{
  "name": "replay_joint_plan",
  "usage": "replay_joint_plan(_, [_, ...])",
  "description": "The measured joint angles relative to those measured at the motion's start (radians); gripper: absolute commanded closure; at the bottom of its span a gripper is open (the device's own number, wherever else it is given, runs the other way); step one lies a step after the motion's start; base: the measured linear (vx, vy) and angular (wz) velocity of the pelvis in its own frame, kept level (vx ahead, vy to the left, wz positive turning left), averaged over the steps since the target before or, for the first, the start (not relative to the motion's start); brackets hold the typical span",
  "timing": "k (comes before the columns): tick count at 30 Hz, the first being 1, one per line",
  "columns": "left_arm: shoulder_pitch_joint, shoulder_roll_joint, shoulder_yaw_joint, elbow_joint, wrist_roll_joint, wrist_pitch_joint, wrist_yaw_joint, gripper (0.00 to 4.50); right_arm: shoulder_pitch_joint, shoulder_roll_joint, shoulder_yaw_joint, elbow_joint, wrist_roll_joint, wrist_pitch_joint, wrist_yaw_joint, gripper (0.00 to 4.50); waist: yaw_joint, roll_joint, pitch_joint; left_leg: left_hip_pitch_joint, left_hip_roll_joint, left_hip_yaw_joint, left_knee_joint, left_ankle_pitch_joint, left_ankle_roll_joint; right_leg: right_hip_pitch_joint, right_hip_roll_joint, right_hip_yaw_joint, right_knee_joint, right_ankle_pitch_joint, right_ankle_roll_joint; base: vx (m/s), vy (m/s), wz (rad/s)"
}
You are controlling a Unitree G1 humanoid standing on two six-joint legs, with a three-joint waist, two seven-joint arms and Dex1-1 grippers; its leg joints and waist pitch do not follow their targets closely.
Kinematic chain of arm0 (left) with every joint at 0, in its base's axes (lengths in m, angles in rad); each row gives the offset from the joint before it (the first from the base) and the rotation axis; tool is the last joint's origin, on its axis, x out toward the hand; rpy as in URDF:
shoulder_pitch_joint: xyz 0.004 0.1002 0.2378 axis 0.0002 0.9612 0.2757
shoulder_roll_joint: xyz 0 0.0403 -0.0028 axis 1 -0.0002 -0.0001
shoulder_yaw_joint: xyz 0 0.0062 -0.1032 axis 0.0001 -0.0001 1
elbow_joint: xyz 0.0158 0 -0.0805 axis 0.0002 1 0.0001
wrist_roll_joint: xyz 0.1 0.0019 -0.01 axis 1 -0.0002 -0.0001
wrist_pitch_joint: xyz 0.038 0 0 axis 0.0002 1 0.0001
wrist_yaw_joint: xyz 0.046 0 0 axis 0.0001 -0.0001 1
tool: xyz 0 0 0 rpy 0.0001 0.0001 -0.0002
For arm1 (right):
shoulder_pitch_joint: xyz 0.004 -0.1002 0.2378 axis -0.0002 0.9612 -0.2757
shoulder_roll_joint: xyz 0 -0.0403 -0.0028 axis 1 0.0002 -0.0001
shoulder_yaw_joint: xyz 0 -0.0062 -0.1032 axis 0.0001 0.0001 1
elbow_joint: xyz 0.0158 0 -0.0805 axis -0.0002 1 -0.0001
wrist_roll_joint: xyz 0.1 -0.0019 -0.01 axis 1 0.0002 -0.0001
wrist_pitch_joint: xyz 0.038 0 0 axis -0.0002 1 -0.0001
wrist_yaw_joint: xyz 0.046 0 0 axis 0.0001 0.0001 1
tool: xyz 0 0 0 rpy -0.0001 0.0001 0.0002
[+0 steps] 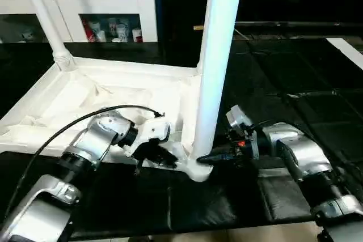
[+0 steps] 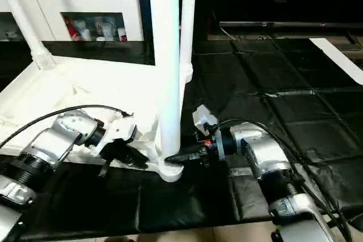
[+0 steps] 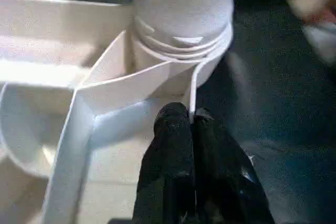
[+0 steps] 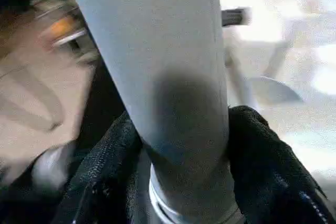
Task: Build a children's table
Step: Rotate leg to tighten
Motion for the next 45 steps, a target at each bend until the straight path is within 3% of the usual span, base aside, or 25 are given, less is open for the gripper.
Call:
replay_joint_plan(2, [-0.010, -0.015, 0.017, 0.013, 0.013, 0.048, 0.049, 4.50, 0.002, 0.028, -0.025, 0.001, -0.014, 0.004, -0.085, 2.42, -0.008, 0.000, 0.000, 0.002, 0.000, 0.000, 0.000, 0.000, 0.000, 0.001, 0.000, 0.000, 0.000, -0.001, 0.001, 0.000, 0.000, 0.00])
replay_joint_plan(5, [-0.040, -0.072, 0.058, 0.054, 0.023, 0.151, 0.183, 4.50, -0.004, 0.098, -0.081, 0.017, -0.050, -0.001, -0.290, 2.45, -0.043, 0.000, 0.000, 0.003, -0.001, 0.000, 0.001, 0.000, 0.000, 0.002, 0.000, 0.000, -0.001, -0.001, 0.001, 0.000, 0.000, 0.00])
replay_joint_plan(10, [-0.075, -0.176, 0.117, 0.111, 0.023, 0.234, 0.382, 4.50, -0.051, 0.177, -0.137, 0.064, -0.102, 0.003, -0.550, 2.49, -0.082, -0.001, -0.001, 0.001, -0.001, -0.002, 0.001, 0.000, 0.000, 0.001, 0.000, 0.000, -0.002, -0.001, 0.001, 0.000, 0.000, 0.00])
replay_joint_plan(15, [-0.107, -0.292, 0.210, 0.162, 0.018, 0.292, 0.618, 4.50, -0.129, 0.268, -0.184, 0.141, -0.155, -0.003, -0.820, 2.53, -0.089, -0.001, -0.001, -0.001, -0.001, -0.002, -0.001, 0.000, -0.001, -0.002, 0.001, -0.001, -0.002, 0.000, 0.001, 0.000, 0.000, 0.00])
replay_joint_plan(19, [-0.116, -0.314, 0.228, 0.167, 0.013, 0.305, 0.659, 4.50, -0.148, 0.287, -0.193, 0.169, -0.170, -0.030, -0.868, 2.53, -0.091, -0.001, -0.001, -0.003, -0.001, -0.002, -0.003, -0.002, 0.001, -0.003, 0.001, -0.001, -0.004, 0.001, -0.003, 0.000, 0.000, 0.00])
replay_joint_plan(21, [-0.116, -0.310, 0.228, 0.167, 0.014, 0.303, 0.648, 4.50, -0.148, 0.287, -0.194, 0.168, -0.170, -0.032, -0.860, 2.00, -0.092, -0.001, -0.001, -0.003, -0.001, -0.001, -0.004, -0.002, 0.001, -0.003, 0.001, -0.001, -0.005, 0.001, -0.003, 0.000, 0.000, 0.00])
replay_joint_plan(25, [-0.114, -0.285, 0.206, 0.162, 0.015, 0.293, 0.609, 4.50, -0.136, 0.289, -0.195, 0.157, -0.151, -0.033, -0.833, 1.58, -0.096, -0.001, -0.001, -0.003, -0.001, -0.001, -0.004, -0.002, 0.001, -0.003, 0.001, -0.001, -0.005, 0.001, -0.003, 0.000, 0.000, 0.00])
replay_joint_plan(30, [-0.101, -0.252, 0.177, 0.135, 0.016, 0.278, 0.545, 4.50, -0.108, 0.275, -0.194, 0.133, -0.136, -0.032, -0.761, 1.12, -0.091, -0.001, -0.001, -0.002, -0.001, -0.001, -0.004, -0.002, 0.001, -0.003, 0.001, -0.001, -0.005, 0.001, -0.003, 0.000, 0.000, 0.00])
replay_joint_plan(34, [-0.068, -0.196, 0.130, 0.089, 0.013, 0.225, 0.407, 4.50, -0.047, 0.195, -0.159, 0.084, -0.097, -0.031, -0.583, 0.91, -0.075, 0.000, 0.000, -0.002, -0.001, -0.001, -0.004, -0.002, 0.001, -0.003, 0.001, -0.002, -0.006, 0.001, -0.003, 0.000, 0.000, 0.00])
replay_joint_plan(36, [-0.060, -0.166, 0.112, 0.079, 0.012, 0.200, 0.340, 4.50, -0.033, 0.160, -0.130, 0.060, -0.091, -0.031, -0.500, 0.60, -0.067, 0.000, 0.000, -0.002, 0.000, -0.001, -0.003, -0.002, 0.001, -0.004, 0.001, -0.002, -0.005, 0.001, -0.003, 0.000, 0.000, 0.00])
replay_joint_plan(38, [-0.057, -0.132, 0.087, 0.074, 0.009, 0.160, 0.265, 4.50, -0.007, 0.110, -0.106, 0.018, -0.066, -0.031, -0.395, 0.55, -0.050, 0.000, 0.000, -0.002, 0.000, -0.001, -0.003, -0.002, 0.001, -0.003, 0.001, -0.002, -0.005, 0.001, -0.003, 0.000, 0.000, 0.00])
replay_joint_plan(40, [-0.047, -0.106, 0.076, 0.069, 0.004, 0.127, 0.210, 4.50, -0.001, 0.079, -0.089, 0.005, -0.056, -0.029, -0.318, 0.22, -0.044, 0.001, 0.000, -0.002, 0.000, -0.001, -0.002, -0.002, 0.001, -0.003, 0.001, -0.002, -0.005, 0.001, -0.003, 0.000, 0.000, 0.00])
replay_joint_plan(45, [-0.028, -0.042, 0.033, 0.032, -0.011, 0.065, 0.065, 4.50, 0.013, 0.004, -0.035, -0.020, -0.032, -0.023, -0.138, 0.04, -0.021, 0.002, 0.001, -0.004, 0.000, 0.000, -0.002, -0.002, 0.001, -0.002, 0.000, -0.001, -0.005, 0.001, -0.003, 0.000, 0.000, 0.00])
